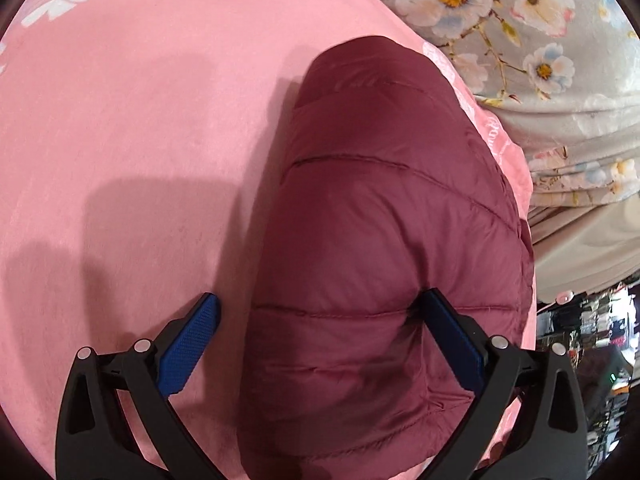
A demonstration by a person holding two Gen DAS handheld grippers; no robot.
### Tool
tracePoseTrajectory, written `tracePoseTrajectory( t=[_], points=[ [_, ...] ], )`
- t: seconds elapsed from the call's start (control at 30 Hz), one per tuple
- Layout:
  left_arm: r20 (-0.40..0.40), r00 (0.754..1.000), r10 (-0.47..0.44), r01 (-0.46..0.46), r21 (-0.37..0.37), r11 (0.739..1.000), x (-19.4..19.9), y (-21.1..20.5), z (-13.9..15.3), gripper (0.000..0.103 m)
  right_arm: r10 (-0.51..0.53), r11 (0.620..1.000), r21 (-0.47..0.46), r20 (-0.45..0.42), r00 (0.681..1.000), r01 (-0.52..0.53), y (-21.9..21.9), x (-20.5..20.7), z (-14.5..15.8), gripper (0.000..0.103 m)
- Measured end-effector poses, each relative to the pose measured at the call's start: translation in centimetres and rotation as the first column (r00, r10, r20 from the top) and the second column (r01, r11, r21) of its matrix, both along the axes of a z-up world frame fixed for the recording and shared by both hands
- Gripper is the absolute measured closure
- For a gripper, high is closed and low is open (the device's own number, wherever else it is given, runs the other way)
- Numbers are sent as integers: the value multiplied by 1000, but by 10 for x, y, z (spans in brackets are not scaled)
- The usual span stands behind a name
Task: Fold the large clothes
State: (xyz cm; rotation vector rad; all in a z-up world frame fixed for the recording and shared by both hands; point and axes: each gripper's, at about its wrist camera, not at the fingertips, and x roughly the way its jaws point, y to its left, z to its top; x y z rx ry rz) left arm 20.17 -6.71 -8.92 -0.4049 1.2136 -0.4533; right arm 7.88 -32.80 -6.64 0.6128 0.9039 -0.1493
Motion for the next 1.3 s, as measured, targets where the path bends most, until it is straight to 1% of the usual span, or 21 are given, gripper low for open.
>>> tracePoseTrajectory(
  t=[0.17,0.23,0.27,0.33,0.37,0.4,0.47,0.5,0.53,0.57,0.67,0.77,0.87,0.97,1.0,1.03,1.07,1.1,1.17,1.2,1.3],
  points=[
    [23,999,-29,29,1,1000,4,-8,2,5,-23,988,150,21,1000,20,-9,2,-22,26],
    [40,997,-66,66,9,998,4,-16,3,5,-20,986,166,36,999,14,-9,3,-25,24],
    [44,995,-85,85,6,996,5,-20,4,5,-13,987,161,38,999,7,-7,4,-24,26],
    [67,993,-100,97,43,994,2,-30,8,5,8,981,195,58,998,-20,-6,7,-25,46],
    [77,992,-105,102,46,994,1,-32,10,10,12,976,215,71,997,-27,-5,7,-23,60],
    [88,990,-107,103,50,993,-1,-34,13,13,18,978,207,82,997,-34,-5,6,-18,72],
    [127,983,-134,126,69,990,-6,-36,25,34,35,987,154,106,994,-51,2,2,-2,81],
    [156,976,-155,144,79,986,-11,-37,34,39,39,990,128,119,992,-54,6,-3,6,83],
    [178,968,-176,164,79,983,-15,-37,43,49,41,993,107,131,991,-56,9,-6,14,84],
    [198,961,-193,183,65,981,-19,-36,54,54,48,996,68,156,987,-60,15,-10,27,84],
    [271,934,-232,227,49,973,-33,-31,87,58,65,998,-8,237,969,-65,31,-22,67,85],
    [381,886,-264,267,48,963,-51,-31,130,58,91,992,-113,315,945,-58,46,-38,111,85],
    [493,827,-270,285,46,957,-66,-26,170,59,112,982,-183,398,910,-41,57,-49,150,85],
    [612,749,-255,295,38,955,-81,-11,213,58,148,967,-256,502,852,-17,74,-62,195,85],
    [650,716,-252,300,40,953,-86,-3,227,58,161,962,-273,530,832,-12,78,-68,207,85],
    [676,694,-249,300,43,953,-86,-2,236,58,174,958,-285,551,816,-12,83,-67,215,85],
    [712,659,-243,300,47,953,-88,7,250,58,197,952,-305,585,787,-11,90,-69,228,85],
    [741,629,-236,298,51,953,-89,13,261,58,218,947,-322,604,766,-16,95,-69,236,85],
    [787,580,-212,290,44,956,-87,27,277,57,253,937,-350,638,727,-19,108,-66,252,85],
    [809,553,-199,283,42,958,-85,36,285,57,276,930,-368,659,699,-20,117,-61,261,85],
    [853,493,-170,255,45,966,-76,61,301,55,319,914,-405,686,654,-22,138,-42,273,85]
  ],
)
